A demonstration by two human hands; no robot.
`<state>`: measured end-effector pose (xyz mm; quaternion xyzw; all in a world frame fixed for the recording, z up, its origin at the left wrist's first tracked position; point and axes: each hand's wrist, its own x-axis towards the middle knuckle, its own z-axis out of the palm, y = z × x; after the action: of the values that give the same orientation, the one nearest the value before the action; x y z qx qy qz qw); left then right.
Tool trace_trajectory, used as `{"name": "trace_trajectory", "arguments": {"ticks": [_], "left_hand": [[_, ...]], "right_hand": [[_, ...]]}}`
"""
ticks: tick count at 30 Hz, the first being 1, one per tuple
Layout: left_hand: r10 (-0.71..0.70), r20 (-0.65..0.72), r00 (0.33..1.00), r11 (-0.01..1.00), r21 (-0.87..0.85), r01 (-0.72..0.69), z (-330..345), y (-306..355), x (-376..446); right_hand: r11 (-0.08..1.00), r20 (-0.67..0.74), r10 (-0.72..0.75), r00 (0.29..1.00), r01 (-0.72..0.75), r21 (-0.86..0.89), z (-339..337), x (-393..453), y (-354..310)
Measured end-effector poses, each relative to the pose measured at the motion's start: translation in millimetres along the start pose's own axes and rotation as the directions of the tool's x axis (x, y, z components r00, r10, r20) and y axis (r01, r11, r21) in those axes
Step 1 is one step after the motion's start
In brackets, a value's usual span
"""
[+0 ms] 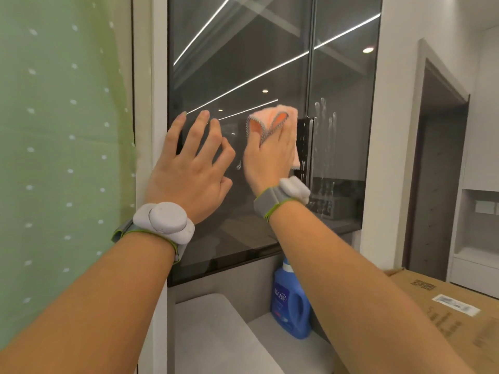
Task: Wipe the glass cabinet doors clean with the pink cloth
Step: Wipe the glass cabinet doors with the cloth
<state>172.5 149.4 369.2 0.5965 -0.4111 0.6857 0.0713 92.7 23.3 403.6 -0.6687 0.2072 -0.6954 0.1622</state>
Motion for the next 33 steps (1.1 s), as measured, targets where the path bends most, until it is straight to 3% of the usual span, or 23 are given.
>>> {"name": "trace_trajectory", "arguments": {"ticks": [5,10,13,18,22,24,26,28,30,31,33], "left_hand": [[0.002,-0.033,0.999,1.0,0.017,-0.002,2.3,2.0,-1.2],[0.004,-0.039,0.999,1.0,-0.003,-0.004,2.8,2.2,-1.7],[0.013,-0.034,0.999,1.0,-0.016,-0.014,1.0,2.9,-1.3],[-0.049,-0.071,0.996,0.994,-0.106,0.042,-3.4,1.9,-0.5],[-0.156,-0.112,0.981,0.982,-0.12,0.143,-5.5,3.8,-0.2],[-0.191,-0.132,0.973,0.972,-0.166,0.169,-6.1,3.1,-0.2],[-0.21,-0.147,0.967,0.956,-0.237,0.172,-6.0,0.9,-1.3],[-0.24,-0.157,0.958,0.93,-0.321,0.18,-7.4,-0.9,0.0],[-0.266,-0.155,0.951,0.906,-0.378,0.192,-9.8,-1.3,-0.5],[-0.276,-0.153,0.949,0.897,-0.394,0.198,-10.2,-1.2,-1.0],[-0.278,-0.141,0.95,0.888,-0.414,0.199,-10.4,-2.5,-2.4]], "right_hand": [[0.995,-0.014,-0.05,0.999,0.051,0.08,0.9,34.4,-16.2],[0.992,-0.084,0.102,0.991,-0.095,0.087,2.6,4.9,9.0],[0.991,-0.075,0.117,0.99,-0.112,0.071,4.0,-37.9,17.6],[0.991,0.077,-0.125,0.989,0.122,0.051,-1.7,-51.6,20.1],[0.999,0.041,-0.038,0.998,0.036,0.027,1.3,10.9,-3.3],[0.993,0.055,-0.12,0.991,0.12,0.005,10.7,16.6,-14.2],[0.936,0.081,-0.349,0.933,0.352,-0.015,20.1,3.3,-11.4],[0.812,0.17,-0.554,0.815,0.574,-0.105,18.3,-15.6,8.8],[0.745,0.224,-0.627,0.746,0.658,-0.105,13.1,-33.0,33.6],[0.759,0.223,-0.614,0.757,0.644,-0.094,9.8,-36.5,41.7],[0.858,0.193,-0.48,0.856,0.504,-0.099,6.9,-29.9,42.3]]}}
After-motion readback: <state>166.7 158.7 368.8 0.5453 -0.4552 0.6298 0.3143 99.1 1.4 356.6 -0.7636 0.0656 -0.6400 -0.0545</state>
